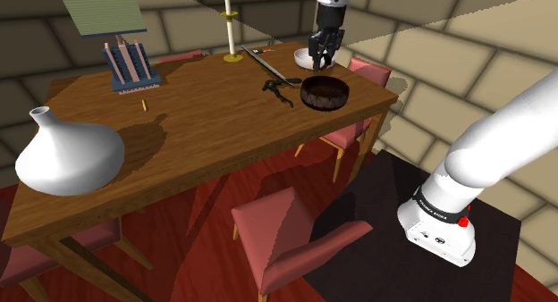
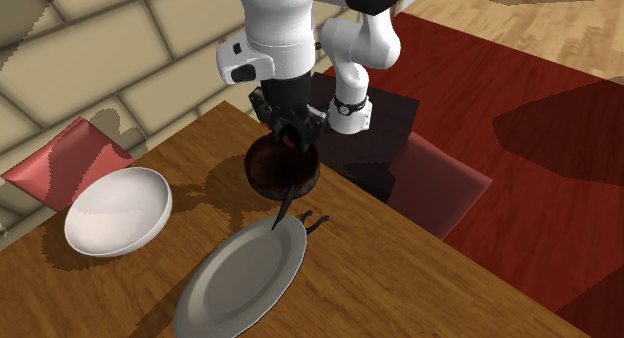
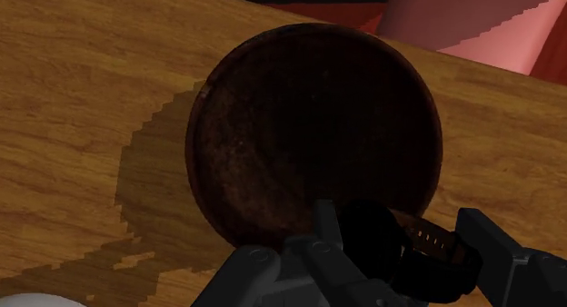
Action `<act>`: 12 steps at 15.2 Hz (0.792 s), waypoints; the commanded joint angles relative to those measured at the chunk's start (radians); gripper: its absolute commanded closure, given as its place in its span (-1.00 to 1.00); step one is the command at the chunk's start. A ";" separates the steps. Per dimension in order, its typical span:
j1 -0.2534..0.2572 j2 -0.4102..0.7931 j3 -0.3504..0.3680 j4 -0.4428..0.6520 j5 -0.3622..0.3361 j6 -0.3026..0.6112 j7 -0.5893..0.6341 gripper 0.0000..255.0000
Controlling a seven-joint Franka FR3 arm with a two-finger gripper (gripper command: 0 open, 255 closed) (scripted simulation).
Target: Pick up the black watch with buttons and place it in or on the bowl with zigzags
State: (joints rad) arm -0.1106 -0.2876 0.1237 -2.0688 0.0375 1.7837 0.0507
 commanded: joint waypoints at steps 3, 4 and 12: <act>-0.023 -0.023 -0.040 -0.047 -0.009 0.023 -0.062 1.00; -0.023 -0.022 -0.040 -0.060 -0.009 0.037 -0.062 1.00; -0.022 -0.010 -0.037 -0.157 -0.008 0.145 -0.062 1.00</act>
State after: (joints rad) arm -0.1324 -0.2992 0.0862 -2.2126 0.0292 1.9141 -0.0108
